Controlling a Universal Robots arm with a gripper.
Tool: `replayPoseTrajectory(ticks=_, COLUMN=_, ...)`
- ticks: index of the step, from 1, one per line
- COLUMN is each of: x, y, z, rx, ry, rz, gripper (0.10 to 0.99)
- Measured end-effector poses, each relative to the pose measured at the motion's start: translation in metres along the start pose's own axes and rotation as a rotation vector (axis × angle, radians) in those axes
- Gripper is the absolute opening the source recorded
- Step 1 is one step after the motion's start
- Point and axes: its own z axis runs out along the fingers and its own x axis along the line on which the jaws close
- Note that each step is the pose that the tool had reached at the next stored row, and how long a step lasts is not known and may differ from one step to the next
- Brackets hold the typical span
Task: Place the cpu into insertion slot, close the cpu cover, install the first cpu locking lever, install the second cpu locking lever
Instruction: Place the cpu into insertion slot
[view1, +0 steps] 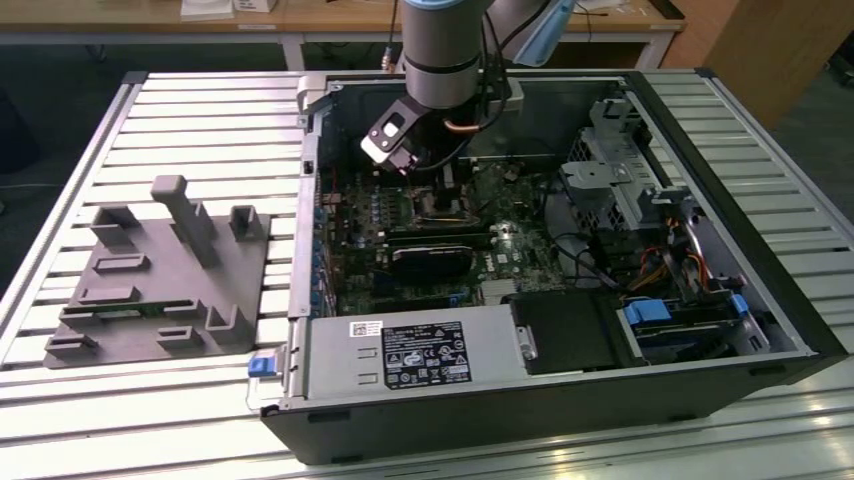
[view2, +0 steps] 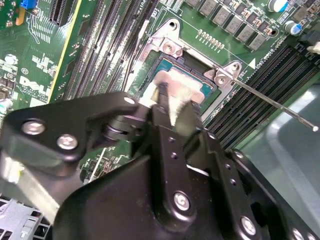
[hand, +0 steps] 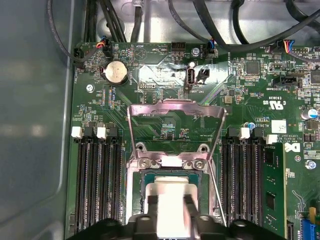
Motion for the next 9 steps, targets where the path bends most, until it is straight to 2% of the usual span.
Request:
replayPoseTrajectory(ticks=3, x=0.0000, y=0.0000, z=-0.0002, rx=0.000, ry=0.0000, rz=0.000, gripper=0.176)
replayPoseTrajectory(ticks=4, x=0.0000, y=0.0000, z=-0.0003, rx=0.000, ry=0.0000, rz=0.000, gripper=0.176)
replayPoseTrajectory(ticks=5, x=0.0000, y=0.0000, z=-0.0003, rx=0.000, ry=0.0000, rz=0.000, gripper=0.122)
replayPoseTrajectory(ticks=9, x=0.0000, y=0.0001, z=-0.0007, rx=0.000, ry=0.0000, rz=0.000, gripper=0.106)
